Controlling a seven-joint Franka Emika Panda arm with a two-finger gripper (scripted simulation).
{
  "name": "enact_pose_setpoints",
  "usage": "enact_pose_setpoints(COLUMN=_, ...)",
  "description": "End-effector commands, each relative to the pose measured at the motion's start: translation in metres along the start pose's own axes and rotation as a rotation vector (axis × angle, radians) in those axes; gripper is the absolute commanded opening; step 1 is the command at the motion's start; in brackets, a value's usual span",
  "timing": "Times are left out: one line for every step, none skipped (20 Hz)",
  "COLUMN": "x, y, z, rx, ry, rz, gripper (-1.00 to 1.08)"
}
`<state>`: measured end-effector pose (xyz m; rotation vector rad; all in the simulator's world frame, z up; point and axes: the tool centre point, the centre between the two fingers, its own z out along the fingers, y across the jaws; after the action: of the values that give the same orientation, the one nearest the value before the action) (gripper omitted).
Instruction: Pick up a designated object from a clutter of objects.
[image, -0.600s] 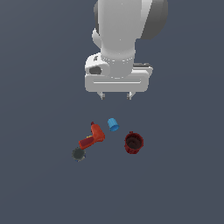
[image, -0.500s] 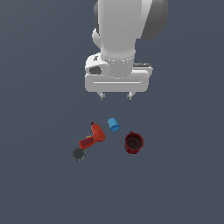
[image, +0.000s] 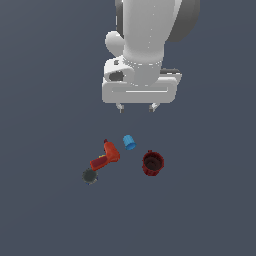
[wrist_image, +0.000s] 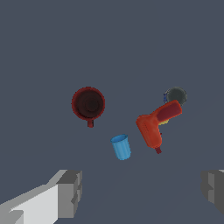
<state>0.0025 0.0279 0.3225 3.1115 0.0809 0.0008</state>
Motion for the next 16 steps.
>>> enact_pose_setpoints(x=0.0, y=0.0, z=0.0, rx=-0.001, ry=0.0, rz=-0.001, gripper=1.0)
enact_pose_setpoints(x=0.0, y=0.0, z=0.0, rx=-0.001, ry=0.0, rz=0.0, gripper=1.0)
enact_pose_setpoints(x=0.0, y=0.0, z=0.001, rx=-0.001, ry=0.0, rz=-0.002, gripper=1.0)
enact_pose_setpoints(x=0.0, y=0.0, z=0.003, rx=-0.001, ry=0.0, rz=-0.003, gripper=1.0)
enact_pose_setpoints(x=0.0, y=0.0, z=0.005, rx=-0.001, ry=0.0, rz=-0.006, gripper=1.0)
enact_pose_setpoints(x=0.0, y=0.0, z=0.007, rx=0.0, ry=0.0, rz=-0.008, gripper=1.0)
enact_pose_setpoints(x=0.0, y=0.001, z=0.01, rx=0.0, ry=0.0, rz=-0.011, gripper=1.0)
enact_pose_setpoints(x=0.0, y=0.001, z=0.014, rx=0.0, ry=0.0, rz=-0.015, gripper=1.0)
enact_pose_setpoints(x=0.0, y=0.001, z=0.018, rx=0.001, ry=0.0, rz=-0.019, gripper=1.0)
enact_pose_setpoints(x=0.0, y=0.001, z=0.022, rx=0.001, ry=0.0, rz=-0.023, gripper=1.0)
enact_pose_setpoints(x=0.0, y=0.002, z=0.027, rx=0.002, ry=0.0, rz=-0.028, gripper=1.0)
enact_pose_setpoints(x=0.0, y=0.002, z=0.033, rx=0.003, ry=0.0, rz=-0.033, gripper=1.0)
enact_pose_setpoints(x=0.0, y=0.002, z=0.039, rx=0.003, ry=0.0, rz=-0.039, gripper=1.0)
enact_pose_setpoints(x=-0.001, y=0.003, z=0.045, rx=0.004, ry=0.0, rz=-0.046, gripper=1.0)
enact_pose_setpoints(x=-0.001, y=0.003, z=0.052, rx=0.005, ry=0.0, rz=-0.053, gripper=1.0)
enact_pose_setpoints(x=-0.002, y=0.003, z=0.06, rx=0.006, ry=0.0, rz=-0.06, gripper=1.0)
